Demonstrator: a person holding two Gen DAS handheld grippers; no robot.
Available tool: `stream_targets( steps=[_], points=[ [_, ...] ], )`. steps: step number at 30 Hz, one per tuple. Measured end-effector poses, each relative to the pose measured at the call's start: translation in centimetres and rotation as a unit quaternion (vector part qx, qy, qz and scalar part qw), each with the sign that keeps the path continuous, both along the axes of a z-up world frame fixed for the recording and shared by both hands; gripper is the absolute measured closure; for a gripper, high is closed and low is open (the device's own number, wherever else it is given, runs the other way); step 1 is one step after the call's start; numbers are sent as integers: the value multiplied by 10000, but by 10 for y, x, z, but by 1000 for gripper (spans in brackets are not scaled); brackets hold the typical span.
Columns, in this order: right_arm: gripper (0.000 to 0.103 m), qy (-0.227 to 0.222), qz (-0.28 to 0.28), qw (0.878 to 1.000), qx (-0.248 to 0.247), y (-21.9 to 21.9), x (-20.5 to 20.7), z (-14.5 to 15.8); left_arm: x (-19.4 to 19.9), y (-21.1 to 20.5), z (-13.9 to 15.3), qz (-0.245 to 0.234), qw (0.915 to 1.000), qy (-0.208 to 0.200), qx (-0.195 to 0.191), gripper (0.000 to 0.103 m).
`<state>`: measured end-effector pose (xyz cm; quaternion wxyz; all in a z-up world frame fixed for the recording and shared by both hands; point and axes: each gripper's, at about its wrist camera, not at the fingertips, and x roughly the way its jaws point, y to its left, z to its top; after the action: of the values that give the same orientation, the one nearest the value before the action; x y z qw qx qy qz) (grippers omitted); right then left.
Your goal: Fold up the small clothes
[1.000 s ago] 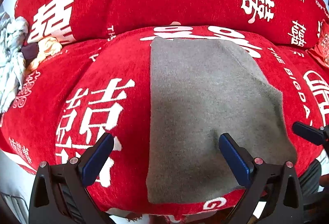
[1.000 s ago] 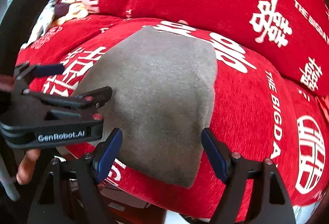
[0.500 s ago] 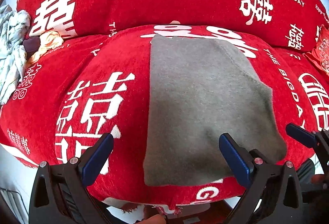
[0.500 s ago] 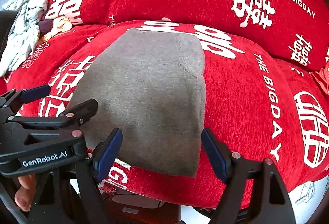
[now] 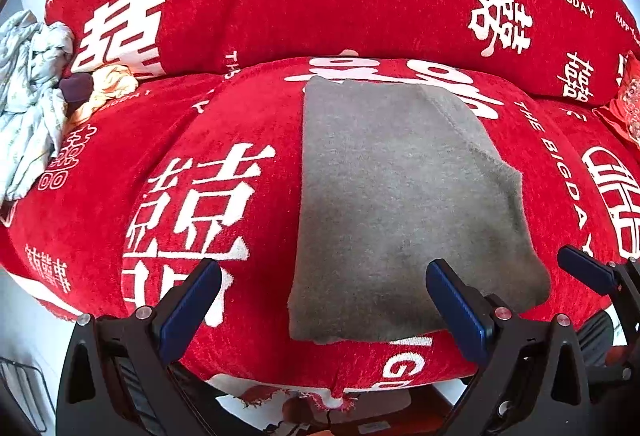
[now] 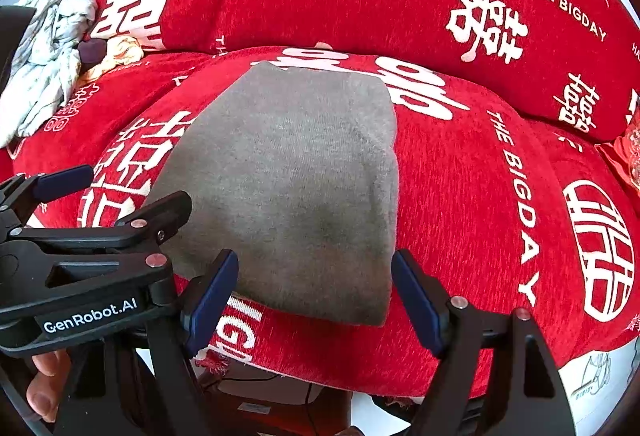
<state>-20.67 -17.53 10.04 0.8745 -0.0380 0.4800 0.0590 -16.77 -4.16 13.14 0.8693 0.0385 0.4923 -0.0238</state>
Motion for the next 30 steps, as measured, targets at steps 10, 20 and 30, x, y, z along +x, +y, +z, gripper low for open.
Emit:
stream_targets(
  steps=[10,20,30],
  points=[
    [22,-109,-34,9999,-43,-1,-5,9,-6,6,10,70,9999,-80,-46,0],
    [22,-93,3,9999,-96,0,-4,9,-7,6,12,73,9999,-88,-86,0],
    [22,-125,18,9998,-122,0,-4,11,-9,5,14,64,9999,-104,-118,0]
  ],
)
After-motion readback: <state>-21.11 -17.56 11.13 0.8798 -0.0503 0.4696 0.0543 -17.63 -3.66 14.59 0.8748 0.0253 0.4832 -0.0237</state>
